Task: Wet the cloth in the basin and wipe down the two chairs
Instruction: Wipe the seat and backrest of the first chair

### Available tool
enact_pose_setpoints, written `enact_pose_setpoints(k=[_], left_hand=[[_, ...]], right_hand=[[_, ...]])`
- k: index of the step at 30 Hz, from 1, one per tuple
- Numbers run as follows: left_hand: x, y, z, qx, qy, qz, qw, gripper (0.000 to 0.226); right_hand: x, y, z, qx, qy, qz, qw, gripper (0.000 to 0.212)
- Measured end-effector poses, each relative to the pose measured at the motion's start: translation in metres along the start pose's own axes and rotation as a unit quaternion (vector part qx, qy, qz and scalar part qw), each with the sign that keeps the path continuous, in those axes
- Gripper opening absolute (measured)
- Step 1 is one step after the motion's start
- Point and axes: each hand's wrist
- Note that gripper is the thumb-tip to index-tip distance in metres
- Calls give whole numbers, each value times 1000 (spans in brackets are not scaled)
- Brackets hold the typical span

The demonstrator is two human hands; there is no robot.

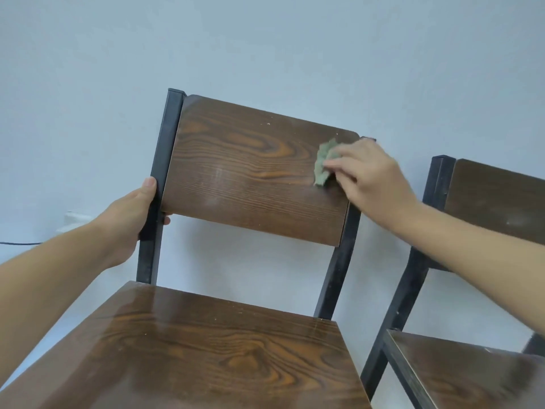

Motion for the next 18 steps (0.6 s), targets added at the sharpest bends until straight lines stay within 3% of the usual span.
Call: enact_pose_setpoints(k=[2, 4, 8, 9, 14, 16, 18], left_hand=[[0, -2, 1, 6, -3, 0, 1000, 47], [2, -1, 2, -1, -9, -7, 1000, 46], [7, 1, 3, -16, -9, -22, 1000, 45], [8, 1, 4, -15, -4, -23, 1000, 45], [9, 1, 8, -11, -15, 4, 1000, 44], [13, 4, 12, -15, -27, 3, 1000, 43], [20, 0, 14, -28, -39, -12, 999, 44]], right_hand=[[-41, 0, 15, 28, 78, 71, 994, 15], [-40, 13, -1, 7, 61, 65, 996, 15], [47, 8, -36, -25, -119, -142, 982, 13], [55, 0, -28, -12, -135, -158, 978, 13], [27, -6, 7, 41, 36, 5, 998, 14], [45, 6, -14, 22, 29, 4, 999, 13], [76, 9, -39, -21, 0, -60, 998, 13]])
Point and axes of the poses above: each hand's wrist, its own x-axis away from the middle knuckle, its own y-axis out of the palm, z = x × y, and after that the axes turned 11 degrees about -x, right-handed
